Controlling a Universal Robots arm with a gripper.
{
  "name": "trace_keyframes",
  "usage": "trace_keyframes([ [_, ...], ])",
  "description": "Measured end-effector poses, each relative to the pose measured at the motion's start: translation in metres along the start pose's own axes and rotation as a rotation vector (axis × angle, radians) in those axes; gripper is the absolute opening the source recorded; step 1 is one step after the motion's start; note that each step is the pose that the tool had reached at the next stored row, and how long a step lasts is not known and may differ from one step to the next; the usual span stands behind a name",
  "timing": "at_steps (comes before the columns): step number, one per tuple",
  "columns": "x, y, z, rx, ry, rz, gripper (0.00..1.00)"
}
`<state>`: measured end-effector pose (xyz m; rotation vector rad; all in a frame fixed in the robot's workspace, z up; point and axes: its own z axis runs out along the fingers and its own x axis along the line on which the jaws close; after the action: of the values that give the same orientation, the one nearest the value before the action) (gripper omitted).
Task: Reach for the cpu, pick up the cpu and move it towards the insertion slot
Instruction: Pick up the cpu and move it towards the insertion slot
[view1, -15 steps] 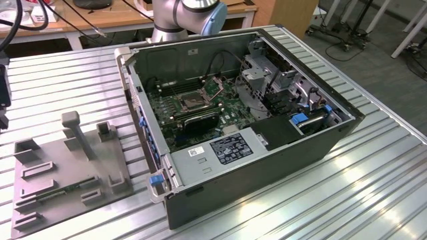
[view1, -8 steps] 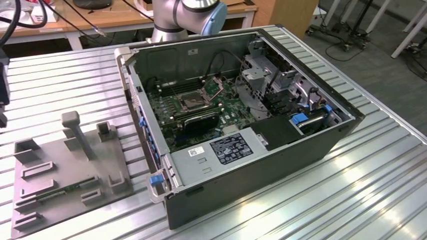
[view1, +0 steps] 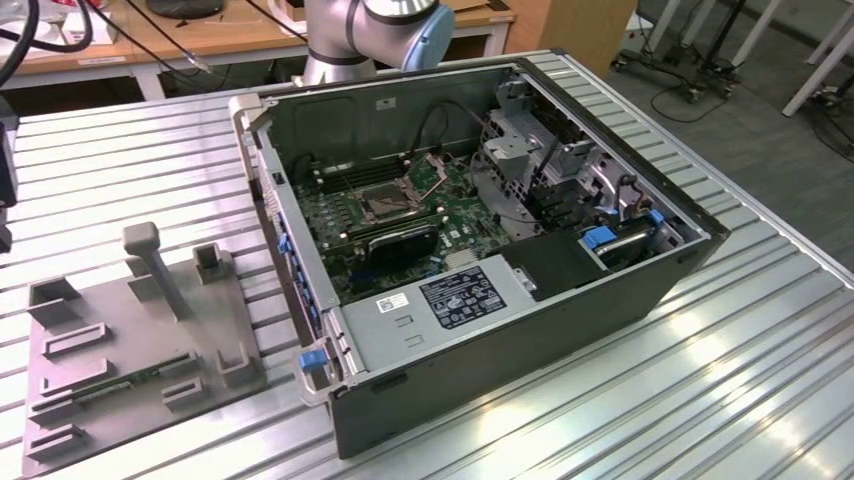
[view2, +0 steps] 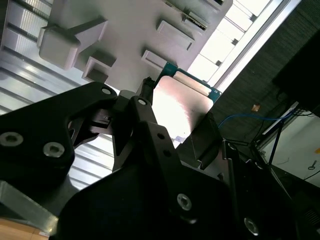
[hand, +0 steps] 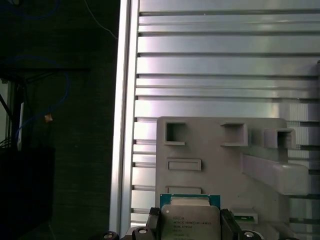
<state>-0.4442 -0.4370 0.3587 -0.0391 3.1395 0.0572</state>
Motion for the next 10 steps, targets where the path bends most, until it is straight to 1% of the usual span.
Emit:
trace_keyframes([
  [10,0.0,0.0002,-0.0051,0.0002,0.0001,0.0,0.55],
])
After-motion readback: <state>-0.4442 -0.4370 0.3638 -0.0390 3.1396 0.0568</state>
